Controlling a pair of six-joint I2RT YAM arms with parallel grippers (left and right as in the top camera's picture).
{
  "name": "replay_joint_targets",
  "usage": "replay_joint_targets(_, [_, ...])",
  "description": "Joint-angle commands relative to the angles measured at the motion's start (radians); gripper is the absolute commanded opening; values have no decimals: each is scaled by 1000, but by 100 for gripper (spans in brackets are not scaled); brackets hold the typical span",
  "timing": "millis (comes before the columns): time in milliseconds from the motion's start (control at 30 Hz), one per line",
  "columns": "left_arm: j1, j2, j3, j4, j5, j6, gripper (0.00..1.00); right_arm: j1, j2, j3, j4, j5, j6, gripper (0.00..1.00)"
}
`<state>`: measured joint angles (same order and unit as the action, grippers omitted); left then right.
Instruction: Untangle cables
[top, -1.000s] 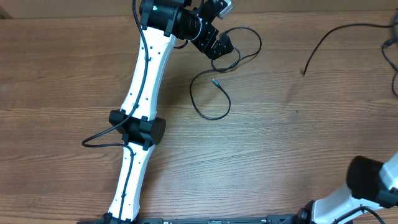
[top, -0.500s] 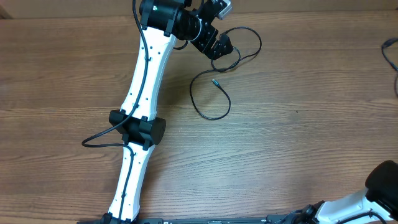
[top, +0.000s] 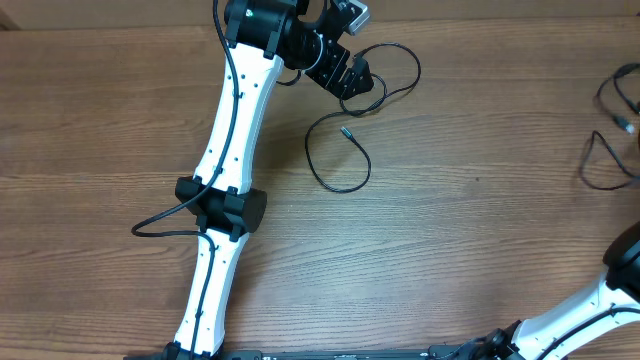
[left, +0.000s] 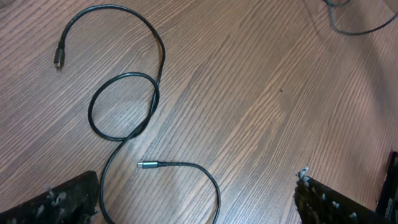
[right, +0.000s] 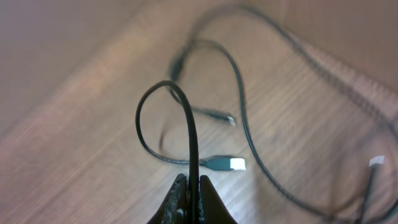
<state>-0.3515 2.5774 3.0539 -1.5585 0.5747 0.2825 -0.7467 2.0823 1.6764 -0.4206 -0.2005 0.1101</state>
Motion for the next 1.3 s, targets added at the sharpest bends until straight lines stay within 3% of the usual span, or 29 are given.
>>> replay_joint_targets(0, [-5,-1,8,-8,5,-21,100,-42,-11,7,6,-3,58,4])
replay_joint_targets(333, [-12,-1,8,-11,1,-20,100,-205,-11,7,-21,-3,58,4])
replay_joint_targets(367, [-12,-1,8,-11,1,-16,100,-217,-11,7,-24,-3,58,14])
replay_joint_targets(400, [-12,-1,8,-11,0,-16,100,-227,-11,7,-27,-3,58,32])
replay_joint_targets(467, [-12,-1,8,-8,-2,-16,100,-243,-11,7,-33,-6,66,90])
replay_joint_targets(500, [-12,-1,8,-7,-2,-16,100,-245,-11,7,-35,-12,69,100])
replay_joint_targets(867, [-12,-1,8,-7,-2,-16,100,-169,-40,7,-11,-259,69,100])
replay_joint_targets(1167, [-11,-1,8,15,-39,-27,100,137,-89,7,-47,-317,42,100])
replay_joint_targets(1267, [-5,-2,9,66,-135,-152,100,283,-78,6,-52,-245,13,100])
